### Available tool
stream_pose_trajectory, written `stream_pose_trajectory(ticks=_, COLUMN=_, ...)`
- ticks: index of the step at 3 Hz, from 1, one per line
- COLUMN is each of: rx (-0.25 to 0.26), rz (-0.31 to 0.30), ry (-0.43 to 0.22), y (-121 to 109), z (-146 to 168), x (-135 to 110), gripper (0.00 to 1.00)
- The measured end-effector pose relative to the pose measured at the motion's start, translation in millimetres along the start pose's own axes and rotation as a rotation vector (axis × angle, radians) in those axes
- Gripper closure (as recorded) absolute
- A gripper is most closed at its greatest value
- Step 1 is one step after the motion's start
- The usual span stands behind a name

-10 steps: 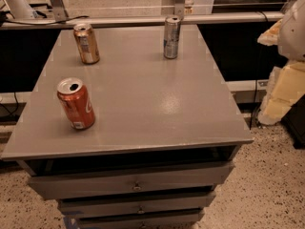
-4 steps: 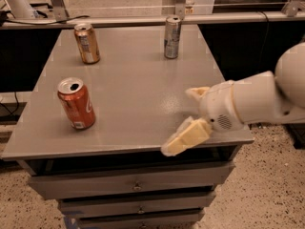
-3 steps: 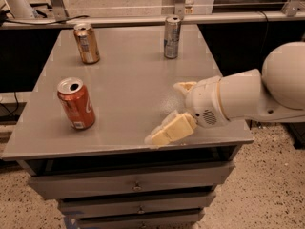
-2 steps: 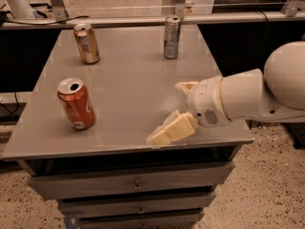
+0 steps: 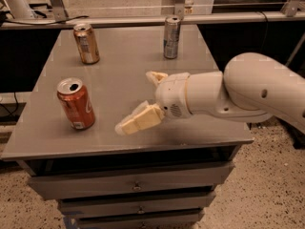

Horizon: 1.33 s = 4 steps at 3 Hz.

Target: Move coke can near redbull can

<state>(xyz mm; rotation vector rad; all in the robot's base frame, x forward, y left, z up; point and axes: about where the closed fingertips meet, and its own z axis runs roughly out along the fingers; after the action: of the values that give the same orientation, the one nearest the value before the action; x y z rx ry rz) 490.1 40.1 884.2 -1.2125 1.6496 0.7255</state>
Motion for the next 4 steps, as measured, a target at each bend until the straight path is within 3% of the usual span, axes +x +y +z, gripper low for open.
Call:
stream_pose_trajectory(ticks=1, rx=-0.058, rz=-0.033, ry=-0.116, y=-1.2, z=65.1, x=-26.2, gripper=0.00)
stream_pose_trajectory(ticks=2, rx=-0.134, rz=-0.026, ry=-0.228, y=9.8, z=135.9, x=-42.9, gripper=0.00)
stream_pose_trajectory(ticks=3, rx=-0.182, rz=-0.004, ry=-0.296, y=22.8, z=173.7, x=-50.7, gripper=0.00)
stream_pose_trajectory(ticks=4, rx=-0.199, rz=0.007, ry=-0.329, y=30.3, z=189.8, x=-52.6, gripper=0.17)
